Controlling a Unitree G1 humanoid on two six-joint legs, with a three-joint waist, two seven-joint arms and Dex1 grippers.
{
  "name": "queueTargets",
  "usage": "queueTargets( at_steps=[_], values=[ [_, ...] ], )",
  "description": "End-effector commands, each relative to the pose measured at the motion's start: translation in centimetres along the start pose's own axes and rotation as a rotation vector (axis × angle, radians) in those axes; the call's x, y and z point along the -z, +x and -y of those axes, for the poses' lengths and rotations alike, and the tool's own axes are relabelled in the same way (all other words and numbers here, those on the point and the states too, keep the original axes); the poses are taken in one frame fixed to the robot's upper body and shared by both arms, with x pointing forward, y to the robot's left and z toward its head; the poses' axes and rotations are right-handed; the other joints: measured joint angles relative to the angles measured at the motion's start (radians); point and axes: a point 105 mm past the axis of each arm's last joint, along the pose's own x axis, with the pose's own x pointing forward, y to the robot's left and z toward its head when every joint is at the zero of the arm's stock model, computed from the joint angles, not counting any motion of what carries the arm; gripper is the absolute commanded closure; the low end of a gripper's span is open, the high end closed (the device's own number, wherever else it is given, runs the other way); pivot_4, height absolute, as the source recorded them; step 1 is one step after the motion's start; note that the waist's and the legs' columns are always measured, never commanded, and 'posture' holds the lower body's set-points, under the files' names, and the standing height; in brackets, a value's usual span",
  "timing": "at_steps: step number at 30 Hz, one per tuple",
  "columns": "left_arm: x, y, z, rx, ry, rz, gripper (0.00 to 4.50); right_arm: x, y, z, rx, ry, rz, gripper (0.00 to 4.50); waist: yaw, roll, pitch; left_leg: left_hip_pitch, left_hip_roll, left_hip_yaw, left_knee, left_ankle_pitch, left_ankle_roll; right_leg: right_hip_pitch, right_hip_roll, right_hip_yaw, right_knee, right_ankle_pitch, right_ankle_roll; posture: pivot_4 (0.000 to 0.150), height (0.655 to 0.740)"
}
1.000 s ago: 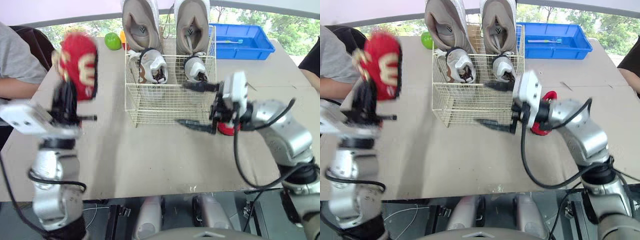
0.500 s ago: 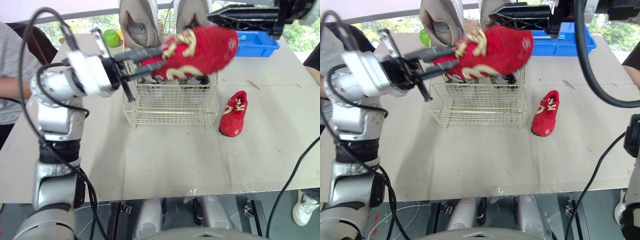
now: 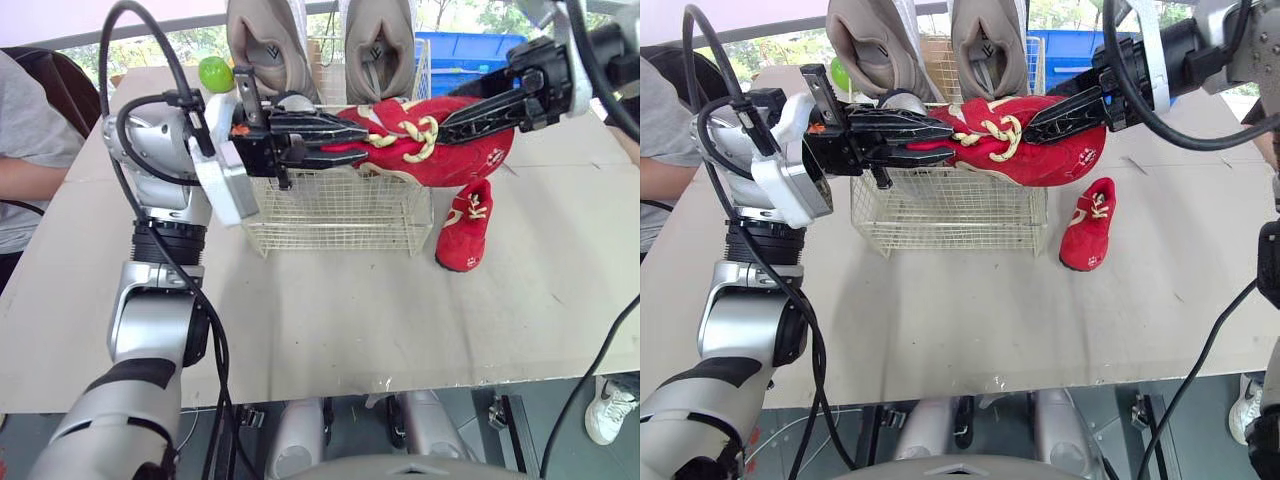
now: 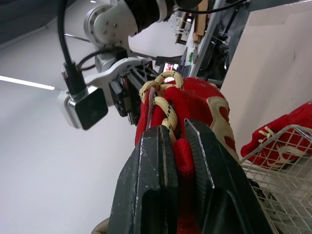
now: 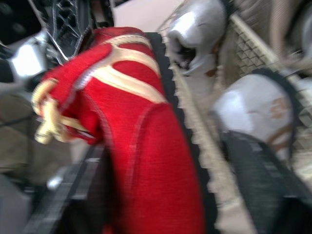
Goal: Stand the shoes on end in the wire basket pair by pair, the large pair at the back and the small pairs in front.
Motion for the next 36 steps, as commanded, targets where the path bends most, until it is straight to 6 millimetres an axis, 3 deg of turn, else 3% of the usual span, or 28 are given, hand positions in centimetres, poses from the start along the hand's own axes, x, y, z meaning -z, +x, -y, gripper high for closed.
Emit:
queueTargets(
  at_steps=[1,2,4,5,7,11,13,17,19,23,28,36],
  values=[
    [-1.0,-0.2,-1.7,-0.060,0.071,0.045,4.38,-1.3,-1.0,-0.9,-0.011,-0.042,0.022,3.14,0.002,0.000,0.000,-0.001,0.000,-0.001,0.001,0.000,0.000,0.000,0.000,-0.001,0.000,0.000,0.000,0.150,0.7400],
    [-1.0,-0.4,-1.7,-0.058,0.034,0.046,3.58,-1.3,-1.0,-1.0,-0.017,-0.041,0.021,3.74,0.002,0.000,0.000,-0.002,0.000,-0.002,0.002,0.000,0.000,0.000,0.000,-0.002,0.000,0.000,0.000,0.150,0.7400],
    [-1.0,-0.6,-1.8,-0.071,-0.043,0.047,3.02,-1.1,-0.9,-1.2,-0.034,-0.031,0.026,4.24,0.002,0.000,0.000,-0.002,0.000,-0.004,0.002,0.000,0.000,0.000,0.000,-0.003,0.000,0.000,0.000,0.150,0.7400],
    [-0.9,-0.7,-1.8,-0.085,-0.104,0.050,2.45,-1.1,-0.9,-1.2,-0.040,-0.017,0.036,4.27,0.002,0.000,0.000,-0.002,0.000,-0.005,0.003,0.000,0.000,0.001,0.000,-0.003,0.000,0.000,0.000,0.150,0.7400],
    [-0.6,-1.4,-2.9,-0.226,-0.312,0.054,1.73,-1.1,-1.0,-1.2,-0.050,0.024,0.079,4.27,0.002,0.000,0.000,-0.002,0.000,-0.007,0.003,0.000,0.000,0.001,-0.001,-0.003,0.000,0.000,0.001,0.150,0.7400],
    [0.2,-3.9,-4.0,-0.564,-1.039,0.116,0.00,-1.2,-1.6,-1.1,-0.034,0.091,0.212,4.27,-0.003,0.000,0.000,-0.002,0.002,-0.010,0.003,0.000,0.000,0.001,-0.001,-0.003,0.002,0.000,0.001,0.150,0.7400],
    [-0.4,-4.4,-3.2,-0.648,-1.288,0.124,0.00,-1.2,-1.9,-1.2,-0.024,0.133,0.297,4.28,-0.011,0.000,0.000,-0.002,0.004,-0.011,0.004,0.000,0.000,0.001,-0.002,-0.004,0.003,0.000,0.002,0.150,0.7400],
    [-1.4,-3.3,1.0,-0.781,-1.665,0.121,0.00,-1.5,-1.8,-1.4,-0.003,0.143,0.512,4.28,-0.009,0.000,0.000,0.000,0.002,-0.014,0.003,0.001,-0.001,0.003,-0.005,-0.006,0.009,-0.001,0.003,0.150,0.7400],
    [-2.4,-1.7,2.2,-0.776,-1.724,0.161,0.00,-1.8,-1.5,-1.5,0.008,0.138,0.591,4.28,-0.002,0.000,0.000,0.001,0.001,-0.015,0.004,0.002,-0.003,0.003,-0.005,-0.007,0.011,-0.001,0.003,0.150,0.7400],
    [-1.7,1.2,3.5,-0.849,-1.869,0.220,0.00,-1.2,0.5,-2.3,0.025,0.130,0.650,4.29,0.014,0.000,0.000,0.002,-0.002,-0.019,0.007,0.003,-0.005,0.006,-0.004,-0.010,0.014,-0.001,0.002,0.150,0.7400],
    [0.0,1.9,2.7,-0.924,-1.904,0.284,0.00,-0.3,1.6,-2.5,0.063,0.153,0.663,4.29,0.007,0.000,0.000,0.005,-0.004,-0.018,0.014,0.003,-0.004,0.014,-0.002,-0.013,0.013,0.000,0.002,0.150,0.7400],
    [1.0,1.0,2.8,-0.873,-1.921,0.270,3.69,0.8,2.0,-3.0,0.084,0.188,0.701,4.29,-0.003,0.000,-0.001,0.005,-0.003,-0.021,0.014,0.003,-0.004,0.014,0.001,-0.014,0.013,-0.001,0.001,0.150,0.7400]
  ],
)
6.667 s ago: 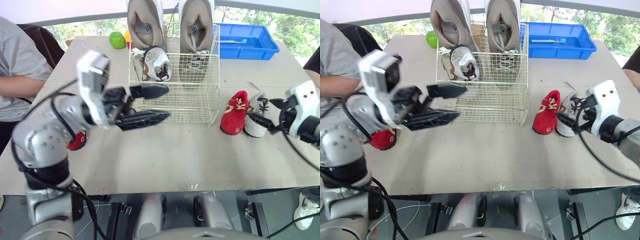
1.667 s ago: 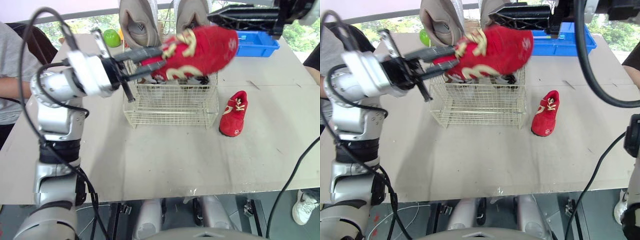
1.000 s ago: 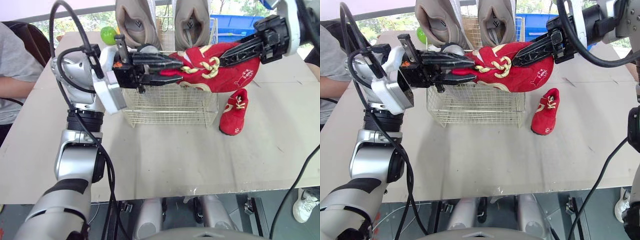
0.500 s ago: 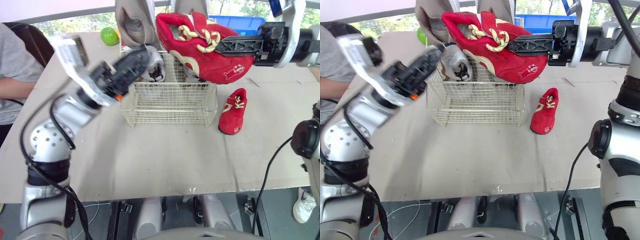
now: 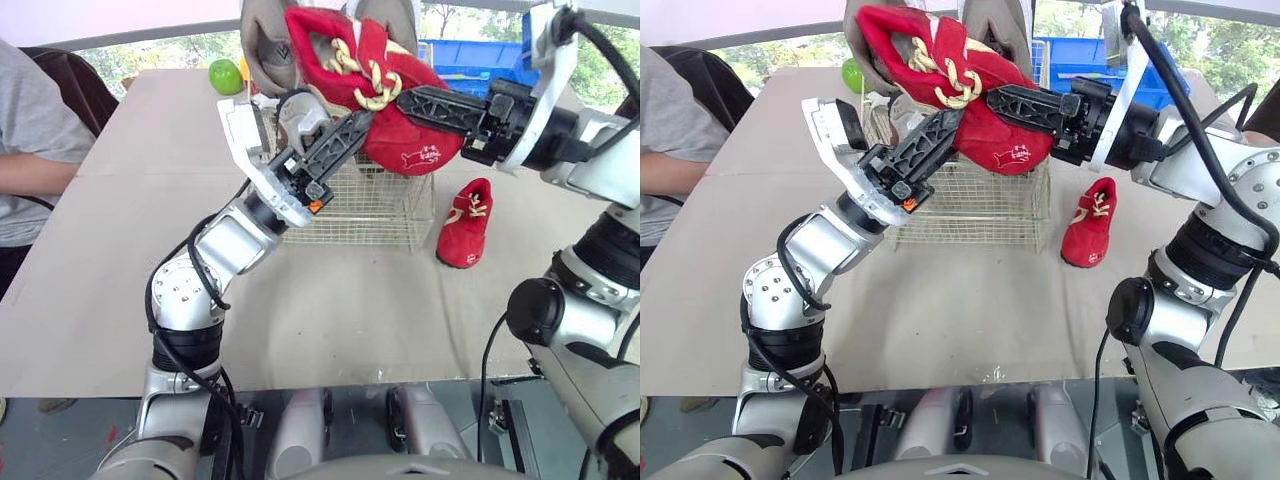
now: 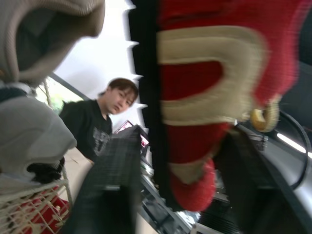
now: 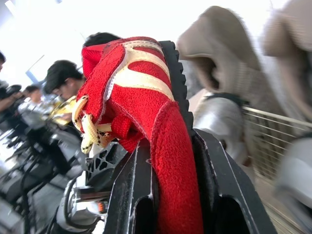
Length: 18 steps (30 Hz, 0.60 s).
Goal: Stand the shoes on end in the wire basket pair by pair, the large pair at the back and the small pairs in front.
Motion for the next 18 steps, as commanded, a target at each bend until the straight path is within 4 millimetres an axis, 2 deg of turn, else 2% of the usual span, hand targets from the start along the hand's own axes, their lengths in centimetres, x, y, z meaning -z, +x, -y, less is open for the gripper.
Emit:
queueTargets(
  at_steps=[1,3,5,7,9,10,13,15,18],
  values=[
    [-1.5,-0.4,0.5,0.028,0.047,0.000,4.11,-0.5,-0.3,-1.5,-0.025,-0.052,0.066,4.29,0.001,0.000,0.000,0.000,0.000,0.000,0.000,0.000,0.000,0.000,0.000,0.000,0.000,0.000,0.000,0.150,0.7400],
    [-1.9,-0.7,0.3,0.021,0.115,-0.031,4.25,-0.9,-0.4,-1.3,0.013,-0.062,0.124,3.19,0.001,0.000,0.000,0.000,0.000,-0.001,0.000,0.000,0.000,0.000,0.000,-0.001,0.000,0.000,0.000,0.150,0.7400],
    [-3.0,-1.3,0.4,0.025,0.226,-0.066,4.25,-0.4,-1.2,-2.9,0.000,-0.212,0.117,2.33,0.003,0.000,0.000,0.000,0.000,-0.001,0.000,0.000,0.000,0.000,0.000,-0.001,0.000,0.000,0.000,0.150,0.7400],
    [-5.2,-2.6,1.2,0.064,0.414,-0.114,4.25,1.5,-2.0,-4.6,0.001,-0.444,0.060,1.46,0.007,0.000,0.000,-0.001,0.000,-0.002,-0.001,0.000,0.000,0.000,0.000,-0.002,-0.001,0.000,0.000,0.150,0.7400],
    [-7.9,-4.0,1.7,0.086,0.583,-0.154,4.25,4.0,-3.0,-4.3,0.033,-0.602,-0.010,0.43,0.005,-0.001,0.000,-0.002,0.000,-0.003,-0.002,0.000,0.000,0.000,0.001,-0.003,-0.005,0.000,0.000,0.150,0.7400],
    [-8.6,-4.6,1.7,0.089,0.646,-0.188,4.25,5.1,-3.6,-4.1,0.033,-0.654,-0.045,0.03,0.005,-0.001,0.000,-0.001,0.000,-0.002,-0.004,0.000,0.000,0.000,0.001,-0.003,-0.007,0.000,0.000,0.150,0.7400],
    [-8.5,-6.6,-0.2,0.052,0.823,-0.373,4.25,7.7,-5.1,-3.6,0.001,-0.673,-0.101,0.03,0.004,0.001,-0.001,0.000,0.000,0.000,-0.008,0.000,0.000,0.000,0.001,-0.001,-0.011,0.000,0.000,0.150,0.7400],
    [-8.5,-7.6,-1.6,0.007,0.863,-0.436,4.25,8.3,-5.7,-3.5,-0.010,-0.662,-0.101,0.03,0.006,0.002,-0.002,0.002,0.000,0.001,-0.009,0.000,0.000,0.002,0.000,-0.001,-0.013,0.000,0.000,0.150,0.7400],
    [-6.9,-8.6,-2.8,0.036,0.945,-0.582,4.25,8.6,-6.6,-3.2,0.005,-0.638,-0.091,0.03,0.006,0.001,-0.001,0.002,0.000,0.001,-0.009,0.000,0.000,0.003,0.000,-0.001,-0.014,0.000,0.000,0.150,0.7400]
  ],
)
